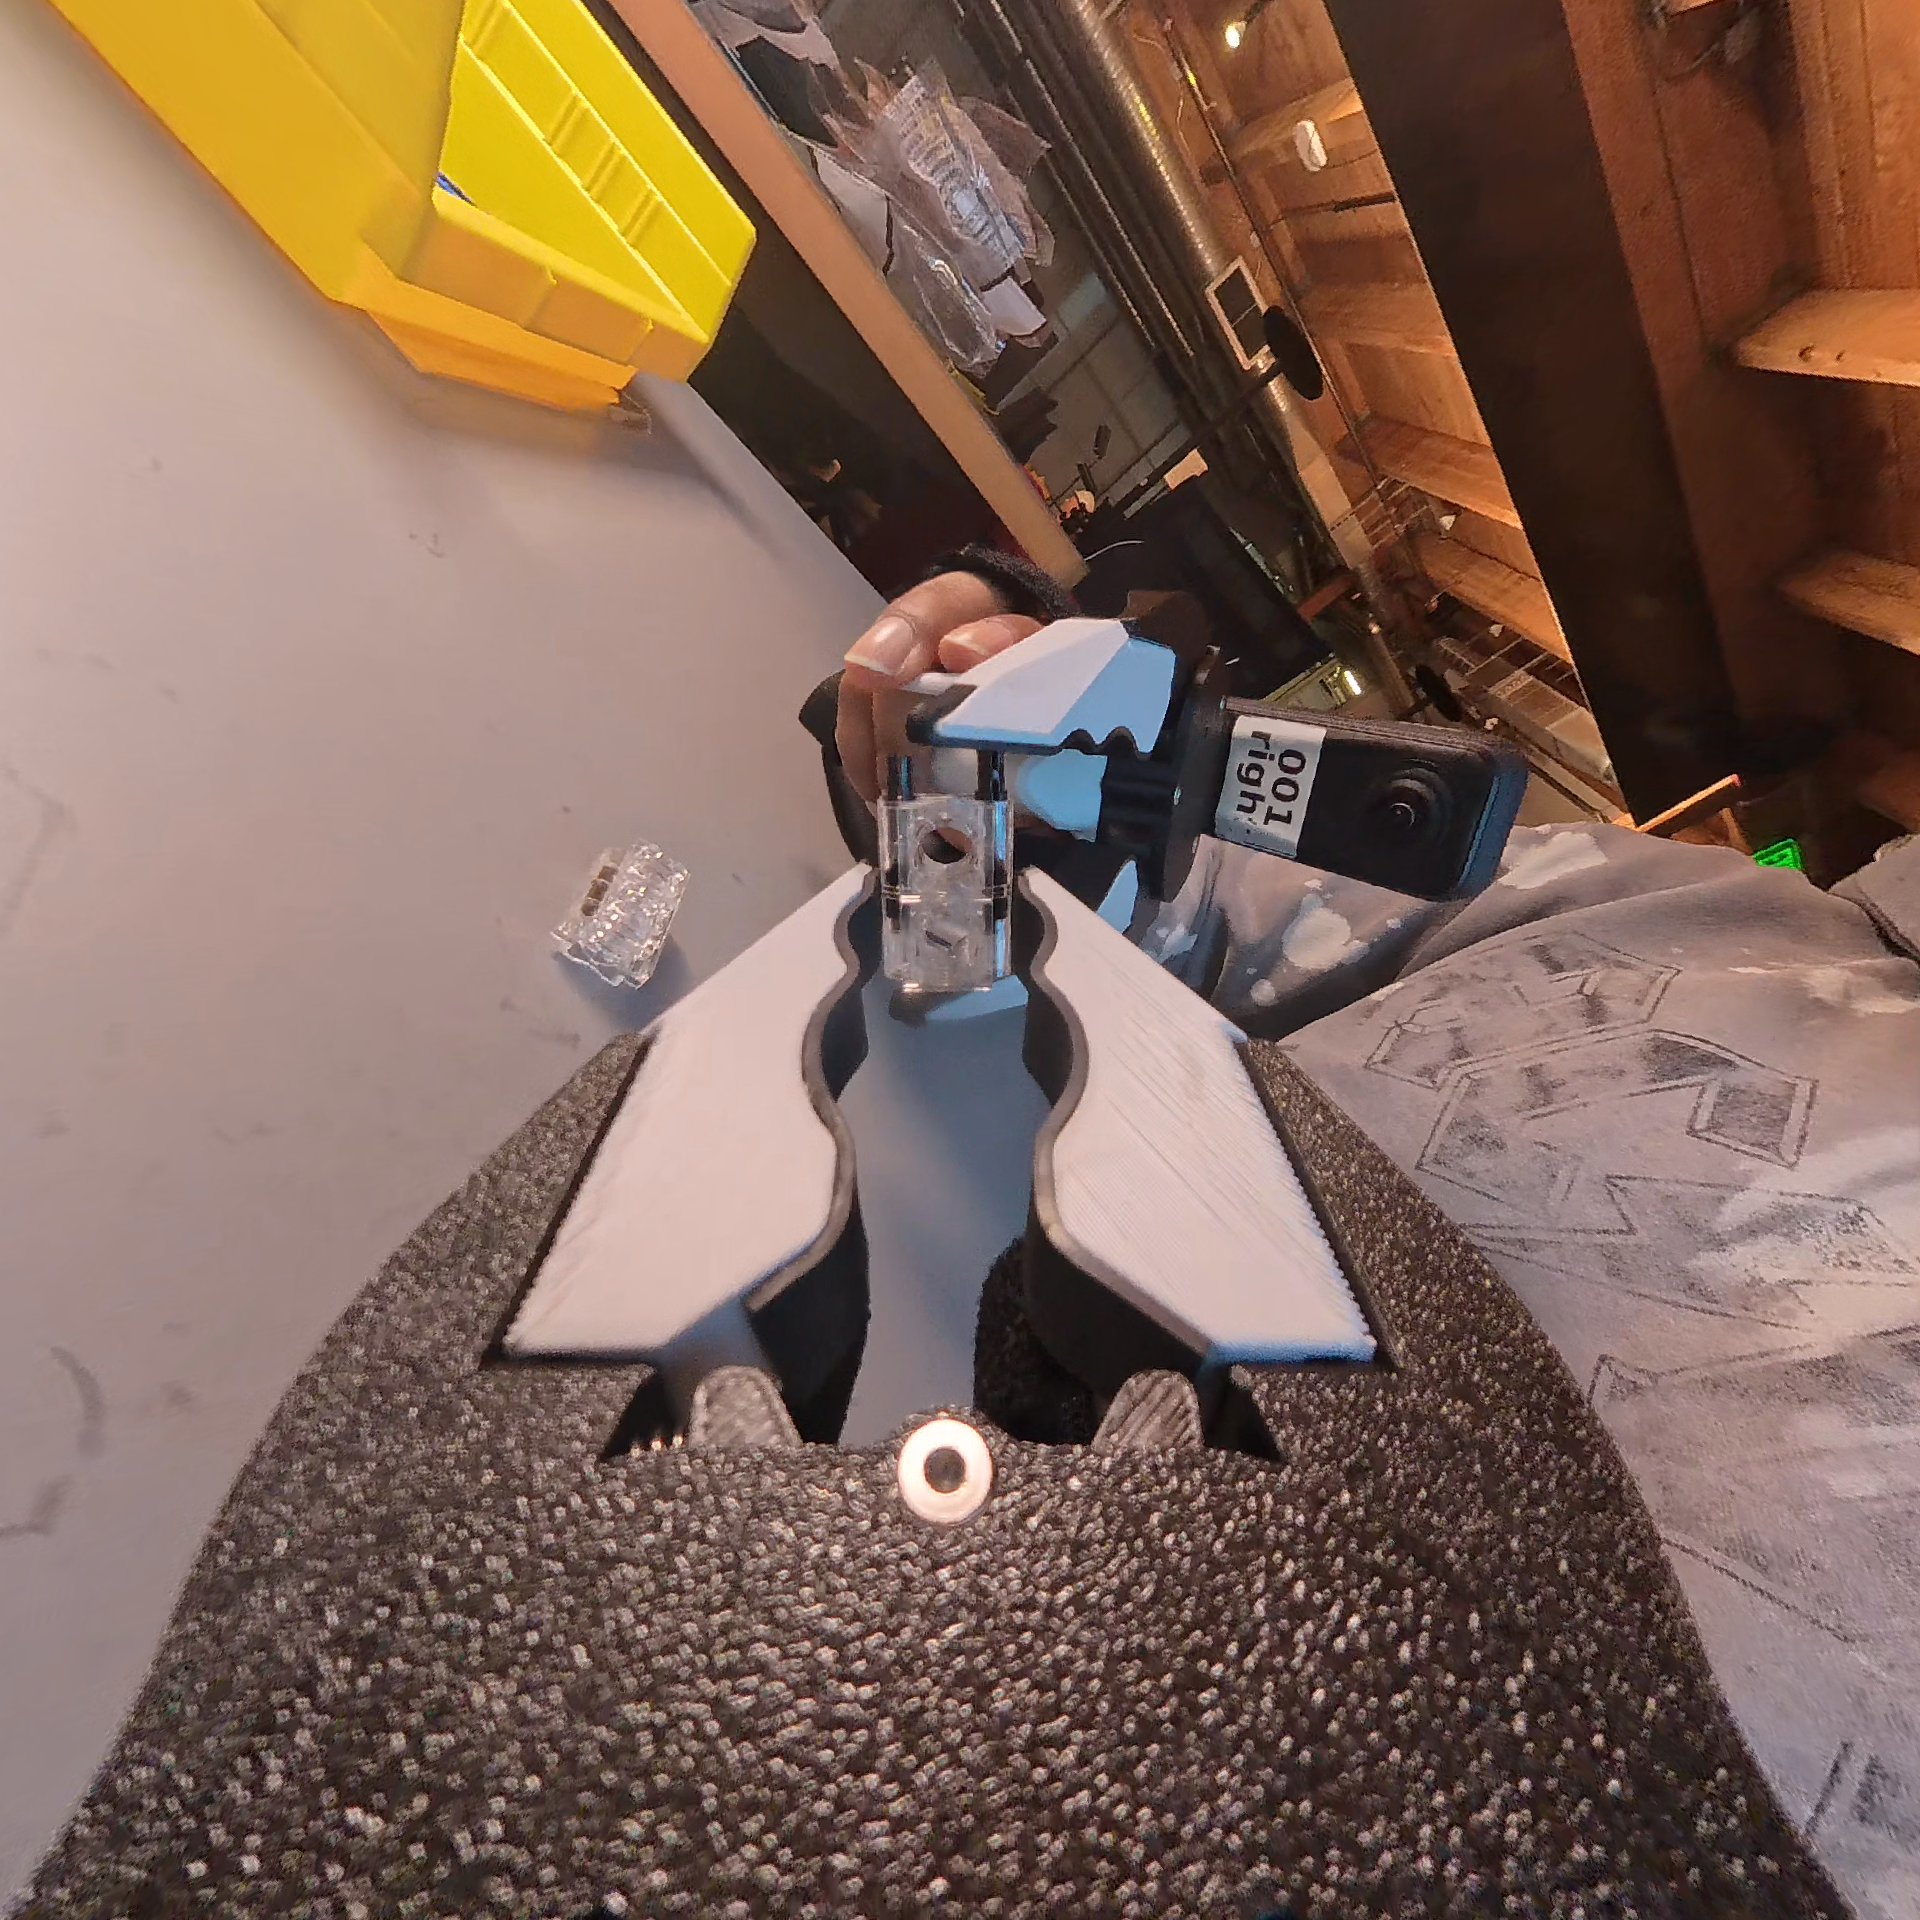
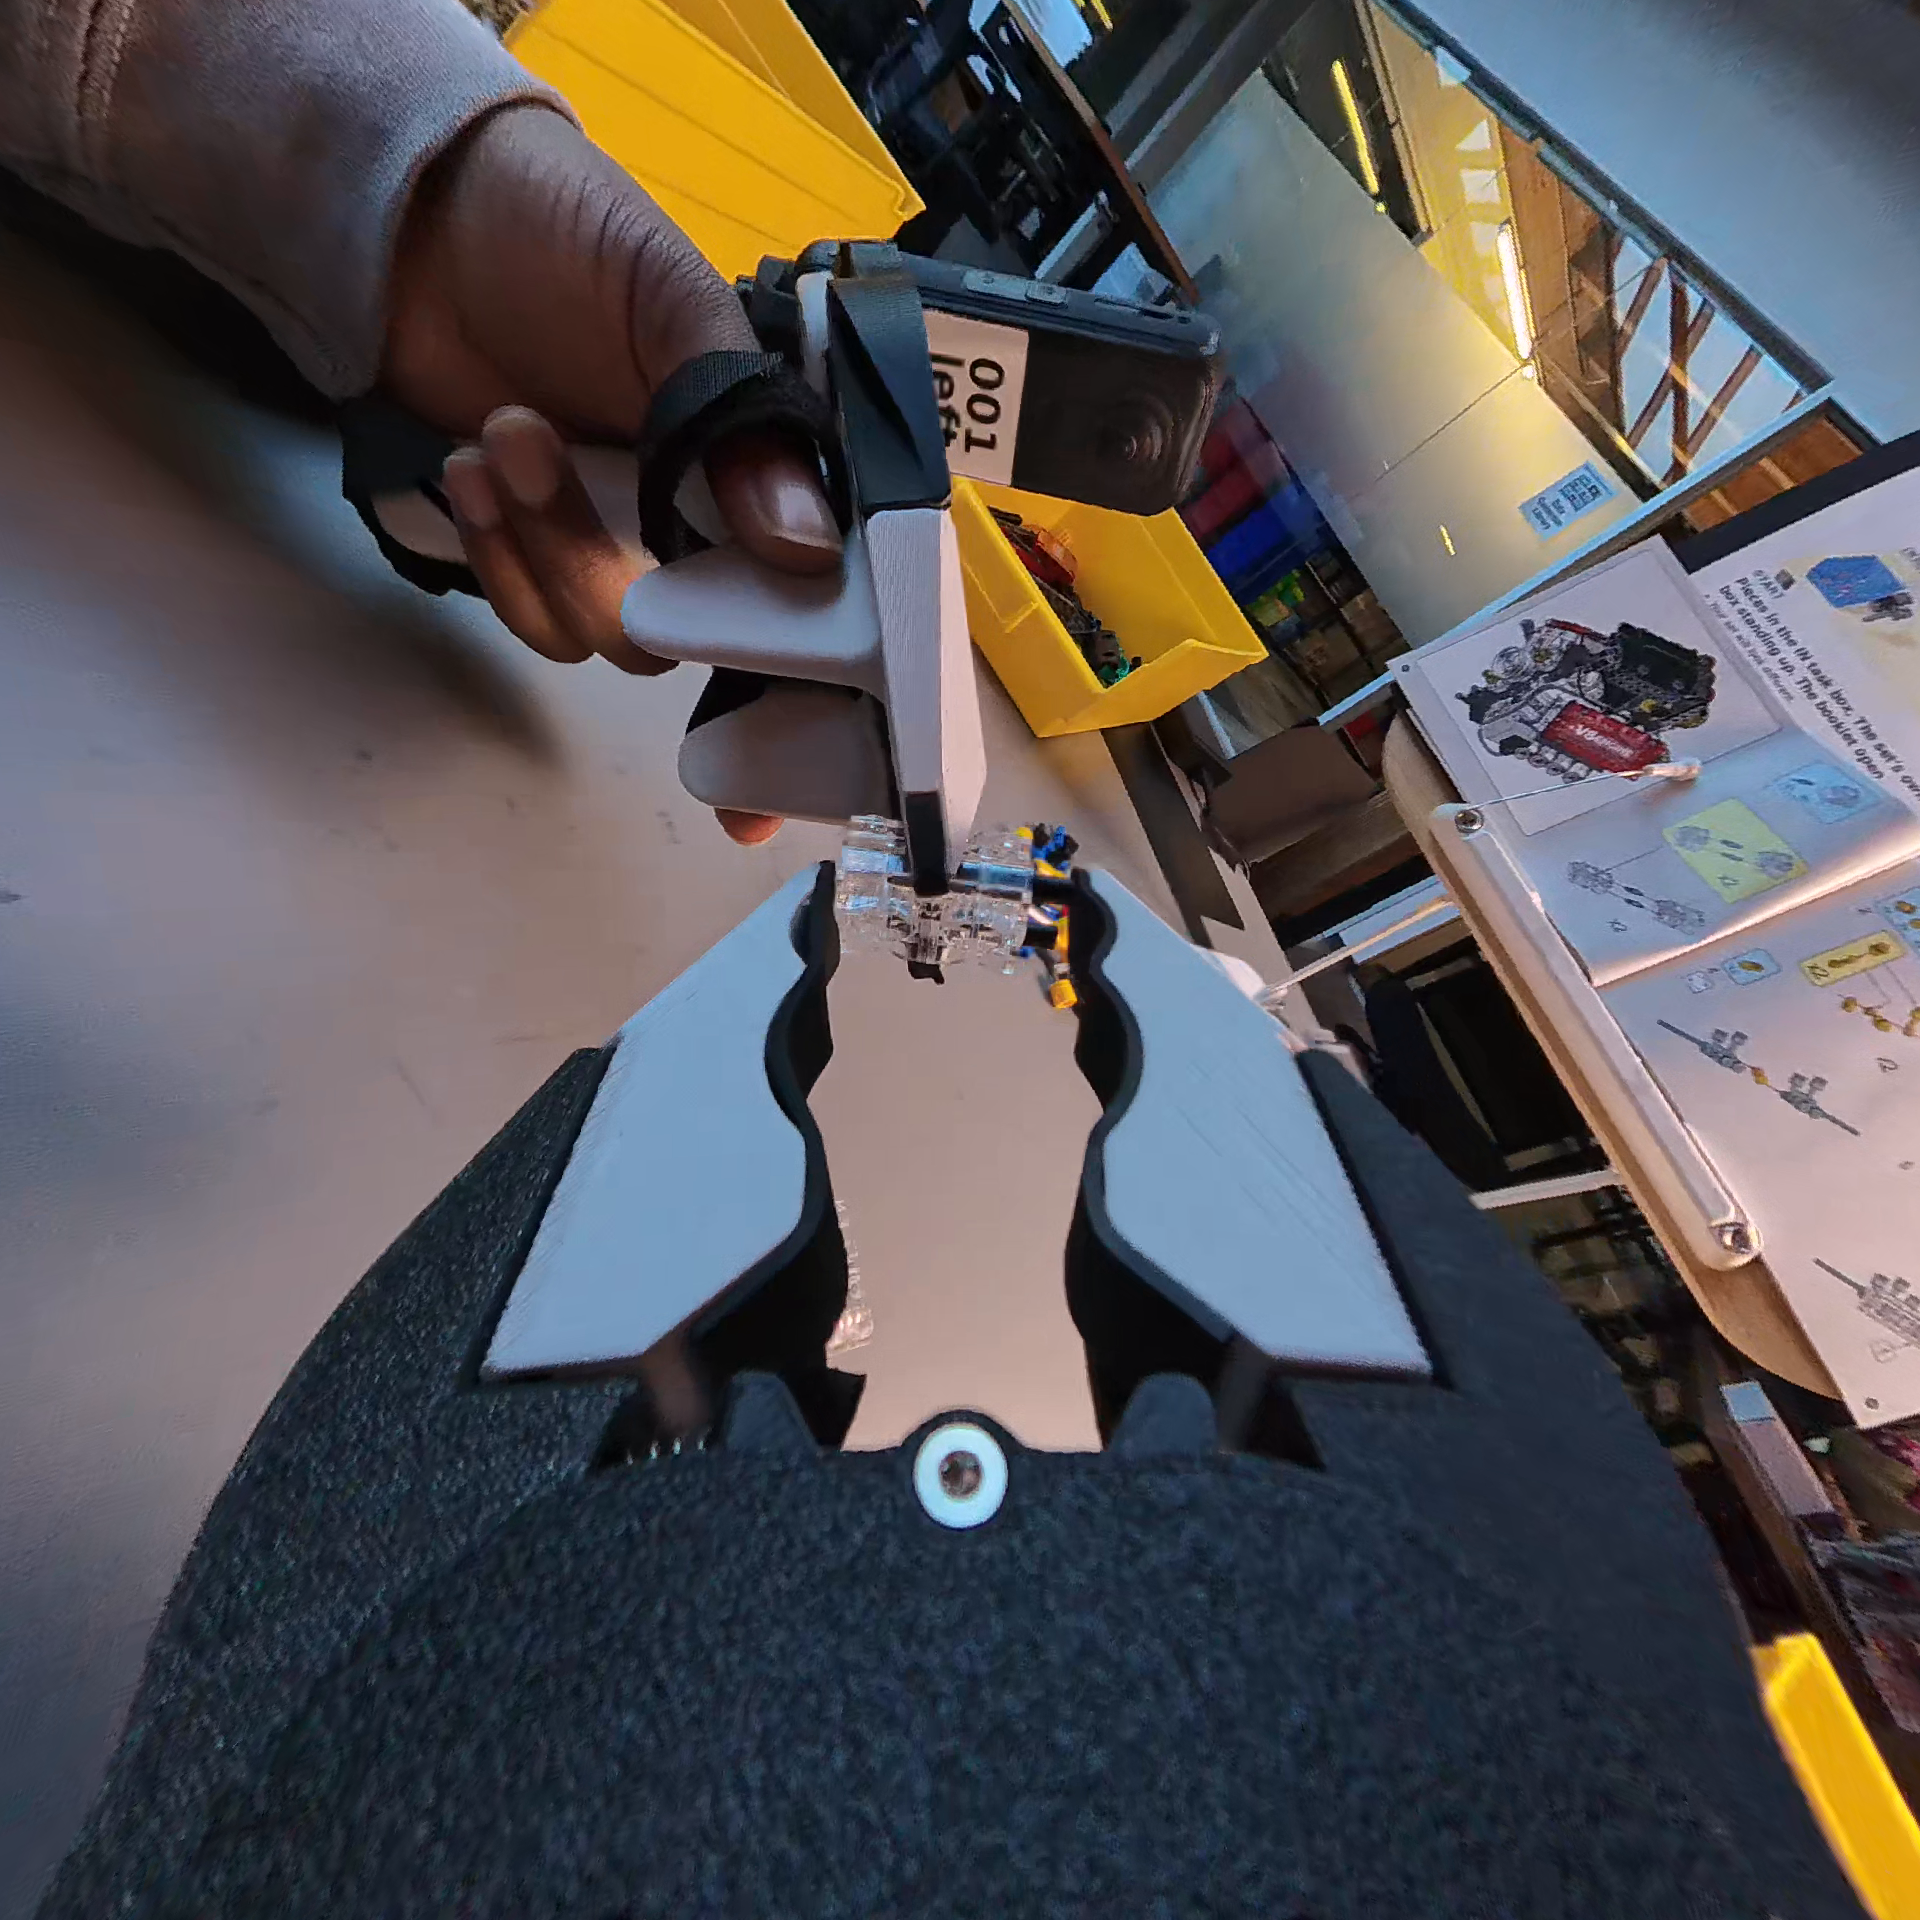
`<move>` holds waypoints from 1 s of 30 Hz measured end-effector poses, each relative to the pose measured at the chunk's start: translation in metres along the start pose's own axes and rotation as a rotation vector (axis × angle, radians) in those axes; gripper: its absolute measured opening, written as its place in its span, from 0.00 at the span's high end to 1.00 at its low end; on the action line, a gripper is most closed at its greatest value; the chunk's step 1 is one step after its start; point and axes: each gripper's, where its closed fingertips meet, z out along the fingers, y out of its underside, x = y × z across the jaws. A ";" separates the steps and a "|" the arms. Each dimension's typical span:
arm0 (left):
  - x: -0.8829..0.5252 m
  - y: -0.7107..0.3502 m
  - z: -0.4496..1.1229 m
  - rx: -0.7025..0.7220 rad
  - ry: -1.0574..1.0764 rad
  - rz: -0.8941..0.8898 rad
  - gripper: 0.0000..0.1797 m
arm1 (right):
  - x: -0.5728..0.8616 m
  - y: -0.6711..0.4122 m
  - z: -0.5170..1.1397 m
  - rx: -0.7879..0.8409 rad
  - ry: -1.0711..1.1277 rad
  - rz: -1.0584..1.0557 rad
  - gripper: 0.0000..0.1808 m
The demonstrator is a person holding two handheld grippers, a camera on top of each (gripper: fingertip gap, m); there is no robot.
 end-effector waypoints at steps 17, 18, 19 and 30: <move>-0.070 0.051 -0.043 -0.595 -0.525 0.533 0.88 | -0.030 0.078 -0.025 -0.267 -0.467 0.389 0.77; -0.072 0.058 -0.043 -0.640 -0.528 0.548 0.88 | -0.032 0.084 -0.028 -0.290 -0.486 0.417 0.77; -0.073 0.061 -0.042 -0.661 -0.529 0.564 0.88 | -0.031 0.090 -0.029 -0.310 -0.483 0.427 0.78; -0.072 0.066 -0.040 -0.657 -0.496 0.592 0.85 | -0.037 0.096 -0.026 -0.336 -0.534 0.475 0.87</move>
